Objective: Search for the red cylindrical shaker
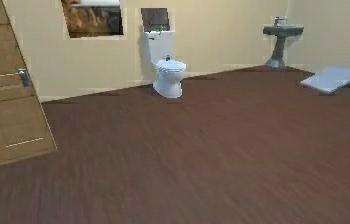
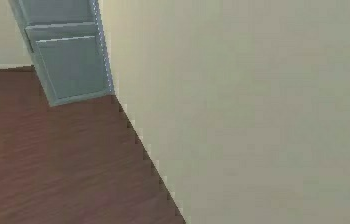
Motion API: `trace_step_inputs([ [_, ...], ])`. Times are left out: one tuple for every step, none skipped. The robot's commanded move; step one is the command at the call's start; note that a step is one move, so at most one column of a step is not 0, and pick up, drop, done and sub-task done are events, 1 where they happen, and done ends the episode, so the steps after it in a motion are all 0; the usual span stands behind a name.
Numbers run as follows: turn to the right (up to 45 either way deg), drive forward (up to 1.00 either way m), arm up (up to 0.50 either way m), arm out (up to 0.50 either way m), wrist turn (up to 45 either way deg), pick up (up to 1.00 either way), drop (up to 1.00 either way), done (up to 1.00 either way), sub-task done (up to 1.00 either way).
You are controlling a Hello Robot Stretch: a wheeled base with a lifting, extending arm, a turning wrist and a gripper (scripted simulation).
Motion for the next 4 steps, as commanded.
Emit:
trace_step_inputs([
  [6.0,0.0,0.0,0.0,0.0,0.0,0.0,0.0,0.0],
  [0.0,0.45,0.0,0.0,0.0,0.0,0.0,0.0,0.0],
  [-45.0,0.0,0.0,0.0,0.0,0.0,0.0,0.0,0.0],
  [-24.0,0.0,0.0,0.0,0.0,0.0,0.0,0.0,0.0],
])
